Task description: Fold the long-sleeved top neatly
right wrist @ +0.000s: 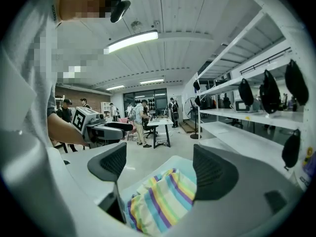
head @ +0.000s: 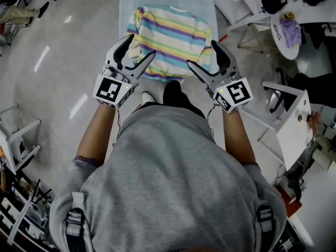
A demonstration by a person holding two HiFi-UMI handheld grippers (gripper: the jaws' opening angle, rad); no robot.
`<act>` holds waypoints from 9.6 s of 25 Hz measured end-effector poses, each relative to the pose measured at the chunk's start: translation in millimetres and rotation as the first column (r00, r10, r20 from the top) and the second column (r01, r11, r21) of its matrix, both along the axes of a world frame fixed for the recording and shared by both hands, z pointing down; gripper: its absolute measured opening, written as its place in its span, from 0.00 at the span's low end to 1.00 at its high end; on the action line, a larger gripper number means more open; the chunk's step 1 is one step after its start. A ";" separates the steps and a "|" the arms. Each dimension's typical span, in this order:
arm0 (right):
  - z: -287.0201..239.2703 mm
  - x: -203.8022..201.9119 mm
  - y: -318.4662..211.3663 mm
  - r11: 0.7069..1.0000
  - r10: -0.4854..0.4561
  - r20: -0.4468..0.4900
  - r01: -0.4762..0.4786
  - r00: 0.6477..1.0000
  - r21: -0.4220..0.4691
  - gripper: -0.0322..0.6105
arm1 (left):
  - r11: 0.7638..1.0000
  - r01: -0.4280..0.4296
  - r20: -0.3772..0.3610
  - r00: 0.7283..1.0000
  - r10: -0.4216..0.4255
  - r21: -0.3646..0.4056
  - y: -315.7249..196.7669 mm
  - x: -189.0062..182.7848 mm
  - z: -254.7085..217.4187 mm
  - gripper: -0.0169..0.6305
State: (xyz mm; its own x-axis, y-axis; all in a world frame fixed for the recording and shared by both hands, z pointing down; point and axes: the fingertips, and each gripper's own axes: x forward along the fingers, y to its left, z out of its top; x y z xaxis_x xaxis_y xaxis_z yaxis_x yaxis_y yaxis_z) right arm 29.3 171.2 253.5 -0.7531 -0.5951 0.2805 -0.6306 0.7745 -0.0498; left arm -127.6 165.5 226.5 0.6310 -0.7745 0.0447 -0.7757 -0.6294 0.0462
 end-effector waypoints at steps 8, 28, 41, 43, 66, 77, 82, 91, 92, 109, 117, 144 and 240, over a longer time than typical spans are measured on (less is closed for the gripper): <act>22.5 36.6 -88.8 0.998 -0.046 -0.004 0.046 0.999 -0.033 0.73 | 0.999 0.035 0.058 0.998 -0.033 -0.042 -79.8 40.0 11.3 0.53; 162.5 79.8 -246.7 0.979 -0.084 -0.125 0.059 0.989 -0.196 0.54 | 0.983 -0.081 0.257 0.959 0.122 -0.162 -266.5 73.7 147.8 0.53; 293.3 67.3 -310.7 0.956 -0.102 -0.303 0.010 0.948 -0.292 0.37 | 0.920 -0.211 0.403 0.850 0.339 -0.329 -338.2 62.0 305.0 0.45; 311.9 69.9 -315.8 0.947 -0.107 -0.330 -0.004 0.938 -0.320 0.37 | 0.909 -0.218 0.411 0.837 0.361 -0.356 -345.7 60.1 324.7 0.45; 452.4 63.5 -314.0 0.895 -0.307 -0.582 0.021 0.753 -0.446 0.30 | 0.850 -0.193 0.571 0.666 0.481 -0.491 -372.7 38.5 466.7 0.32; 452.6 53.4 -308.3 0.856 -0.370 -0.506 0.074 0.779 -0.512 0.33 | 0.793 -0.249 0.511 0.650 0.562 -0.555 -354.4 33.1 469.2 0.29; 457.2 53.5 -308.6 0.846 -0.398 -0.524 0.081 0.753 -0.527 0.24 | 0.758 -0.295 0.508 0.596 0.622 -0.582 -344.8 36.7 471.5 0.16; 417.4 62.6 -316.4 0.925 -0.249 -0.558 0.022 0.792 -0.380 0.10 | 0.834 -0.197 0.496 0.725 0.477 -0.515 -355.5 21.9 435.7 0.07; 405.8 62.3 -320.5 0.940 -0.216 -0.561 0.014 0.799 -0.342 0.10 | 0.847 -0.186 0.491 0.744 0.452 -0.498 -357.2 20.3 425.6 0.07; 279.5 49.6 -344.4 0.995 -0.086 -0.561 0.044 0.823 -0.088 0.10 | 0.964 -0.087 0.537 0.817 0.213 -0.250 -363.7 -1.3 281.0 0.07; 289.7 27.0 -396.8 0.996 -0.094 -0.592 0.076 0.800 -0.056 0.10 | 0.969 0.022 0.543 0.831 0.118 -0.245 -398.7 -22.8 290.2 0.07; 425.3 -5.3 -497.9 0.969 -0.142 -0.604 -0.013 0.784 -0.245 0.38 | 0.900 0.127 0.481 0.871 0.099 -0.416 -498.7 -53.3 418.3 0.33; 207.0 -133.4 -200.4 0.920 -0.183 -0.168 0.108 0.969 -0.377 0.48 | 0.642 0.477 0.368 0.877 -0.308 -0.600 -138.3 -175.3 330.0 0.35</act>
State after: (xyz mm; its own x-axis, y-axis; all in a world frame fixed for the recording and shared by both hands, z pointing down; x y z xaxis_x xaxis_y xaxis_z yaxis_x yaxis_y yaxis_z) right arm -104.1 -29.3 460.5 -0.7312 -0.3119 0.6067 -0.5380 0.8105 -0.2317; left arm -302.8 27.2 556.5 0.1815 -0.6605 0.7285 -0.9833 -0.1324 0.1248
